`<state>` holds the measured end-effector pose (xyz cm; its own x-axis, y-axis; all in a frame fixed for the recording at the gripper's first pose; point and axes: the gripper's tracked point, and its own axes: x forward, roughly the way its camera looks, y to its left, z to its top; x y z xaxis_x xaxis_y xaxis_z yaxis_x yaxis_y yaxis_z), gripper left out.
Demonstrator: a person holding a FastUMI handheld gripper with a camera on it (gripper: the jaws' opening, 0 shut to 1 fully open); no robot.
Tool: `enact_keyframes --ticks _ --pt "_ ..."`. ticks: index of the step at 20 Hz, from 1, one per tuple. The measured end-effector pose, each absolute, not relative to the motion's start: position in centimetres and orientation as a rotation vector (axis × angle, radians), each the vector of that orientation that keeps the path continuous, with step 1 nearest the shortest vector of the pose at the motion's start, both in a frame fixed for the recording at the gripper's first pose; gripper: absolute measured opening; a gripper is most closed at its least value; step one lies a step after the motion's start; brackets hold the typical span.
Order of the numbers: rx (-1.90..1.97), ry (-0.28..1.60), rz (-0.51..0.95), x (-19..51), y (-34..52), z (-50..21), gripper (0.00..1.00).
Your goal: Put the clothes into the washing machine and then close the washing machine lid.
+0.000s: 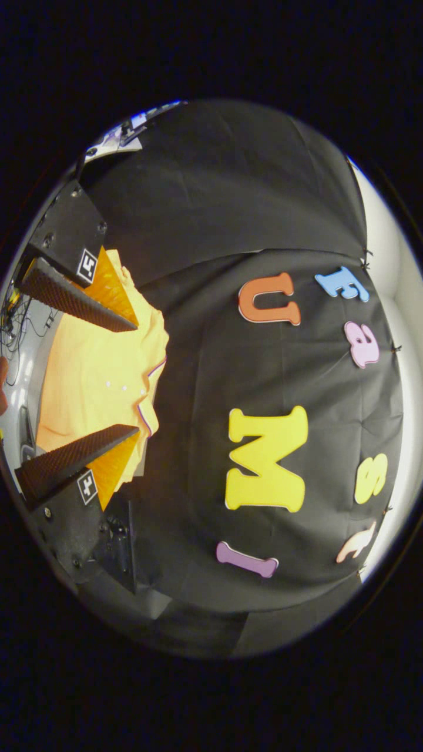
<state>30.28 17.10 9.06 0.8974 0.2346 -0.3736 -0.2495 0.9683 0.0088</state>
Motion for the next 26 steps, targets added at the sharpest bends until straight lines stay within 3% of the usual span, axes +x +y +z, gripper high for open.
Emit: enact_keyframes --ticks 5,16,26 --pt "-0.060 0.668 0.246 34.9 18.2 5.8 0.99" --pt "-0.037 1.057 0.163 39.1 19.4 -0.6 0.99" --pt "0.049 1.218 0.029 40.9 20.2 -4.5 0.97"
